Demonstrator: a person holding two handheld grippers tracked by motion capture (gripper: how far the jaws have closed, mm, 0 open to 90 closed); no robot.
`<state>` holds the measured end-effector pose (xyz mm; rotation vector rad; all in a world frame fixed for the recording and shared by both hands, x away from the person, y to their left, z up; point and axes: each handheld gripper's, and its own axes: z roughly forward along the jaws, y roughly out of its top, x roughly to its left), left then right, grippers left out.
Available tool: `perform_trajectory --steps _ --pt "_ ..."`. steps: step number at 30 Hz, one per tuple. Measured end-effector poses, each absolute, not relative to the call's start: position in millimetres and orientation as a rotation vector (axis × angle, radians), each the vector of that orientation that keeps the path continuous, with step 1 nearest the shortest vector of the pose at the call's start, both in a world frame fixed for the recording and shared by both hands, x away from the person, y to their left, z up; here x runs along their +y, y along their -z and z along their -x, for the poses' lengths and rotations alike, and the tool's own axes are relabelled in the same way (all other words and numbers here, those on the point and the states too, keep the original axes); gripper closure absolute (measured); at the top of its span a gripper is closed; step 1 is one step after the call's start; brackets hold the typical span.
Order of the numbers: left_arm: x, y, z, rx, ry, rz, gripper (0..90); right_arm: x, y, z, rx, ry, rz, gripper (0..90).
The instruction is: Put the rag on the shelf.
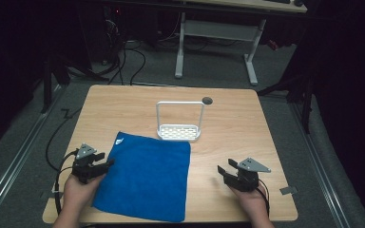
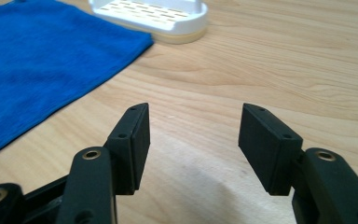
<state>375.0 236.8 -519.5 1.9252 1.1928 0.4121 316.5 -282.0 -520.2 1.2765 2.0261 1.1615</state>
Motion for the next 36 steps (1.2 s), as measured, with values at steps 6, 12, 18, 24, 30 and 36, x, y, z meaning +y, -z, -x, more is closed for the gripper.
perform_trajectory --steps 6,12,18,24,30,36 --pt "238 520 -374 1.191 -0.419 -1.909 47.9 -281 521 -317 2.043 -1.140 -1.249 45.5" --pt "237 522 -375 1.184 -0.422 -1.929 48.0 -277 518 -318 2.036 -1.136 -1.226 45.4" --pt "239 521 -376 1.189 -0.418 -1.912 49.1 -263 514 -318 2.061 -1.132 -1.192 44.2" --pt "238 520 -373 1.183 -0.420 -1.919 48.8 -250 513 -316 2.093 -1.158 -1.143 46.0" --pt "238 521 -364 1.163 -0.422 -1.943 50.3 -237 511 -319 2.124 -1.221 -1.089 49.9" --pt "237 525 -353 1.142 -0.422 -2.009 62.0 -212 512 -322 2.215 -1.231 -1.018 74.5"
